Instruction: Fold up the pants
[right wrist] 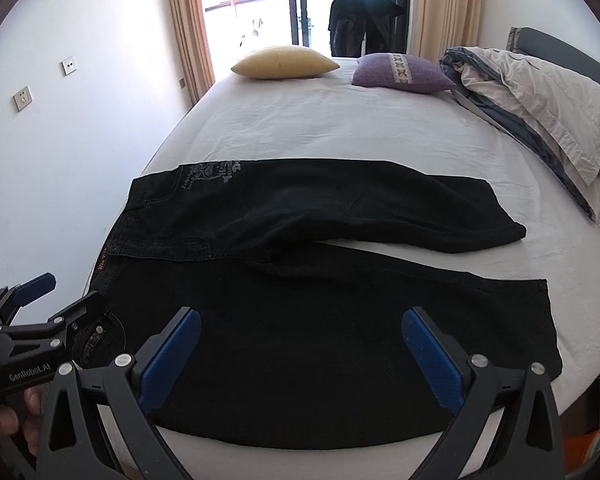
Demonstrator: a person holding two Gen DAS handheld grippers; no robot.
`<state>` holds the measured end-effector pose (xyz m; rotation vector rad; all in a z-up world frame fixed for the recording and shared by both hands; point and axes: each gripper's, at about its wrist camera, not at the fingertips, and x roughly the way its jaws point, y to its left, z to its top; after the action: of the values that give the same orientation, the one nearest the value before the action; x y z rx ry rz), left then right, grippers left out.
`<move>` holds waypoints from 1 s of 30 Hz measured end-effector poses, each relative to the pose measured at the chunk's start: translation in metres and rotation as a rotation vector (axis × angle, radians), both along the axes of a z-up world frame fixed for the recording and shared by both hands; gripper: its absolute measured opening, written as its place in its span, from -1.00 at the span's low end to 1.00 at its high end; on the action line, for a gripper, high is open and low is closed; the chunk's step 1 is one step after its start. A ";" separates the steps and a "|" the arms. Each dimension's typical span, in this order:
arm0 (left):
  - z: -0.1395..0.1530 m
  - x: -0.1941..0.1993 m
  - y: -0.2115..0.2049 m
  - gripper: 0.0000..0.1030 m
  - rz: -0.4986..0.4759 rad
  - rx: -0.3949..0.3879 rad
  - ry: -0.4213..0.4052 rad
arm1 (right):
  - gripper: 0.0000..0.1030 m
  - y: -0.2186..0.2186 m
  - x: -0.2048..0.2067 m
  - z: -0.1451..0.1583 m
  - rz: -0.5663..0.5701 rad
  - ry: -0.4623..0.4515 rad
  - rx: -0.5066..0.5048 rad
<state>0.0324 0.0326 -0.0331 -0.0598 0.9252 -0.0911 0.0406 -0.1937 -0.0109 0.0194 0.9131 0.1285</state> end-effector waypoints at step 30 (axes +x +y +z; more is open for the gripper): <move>-0.117 0.373 0.062 0.13 -0.568 0.131 0.390 | 0.40 -0.019 0.212 -0.055 0.525 0.071 0.049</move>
<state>0.4049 0.0950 -0.1497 0.3196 1.3151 -0.5597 0.2525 -0.2123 -0.0663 -0.1727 0.9700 0.6410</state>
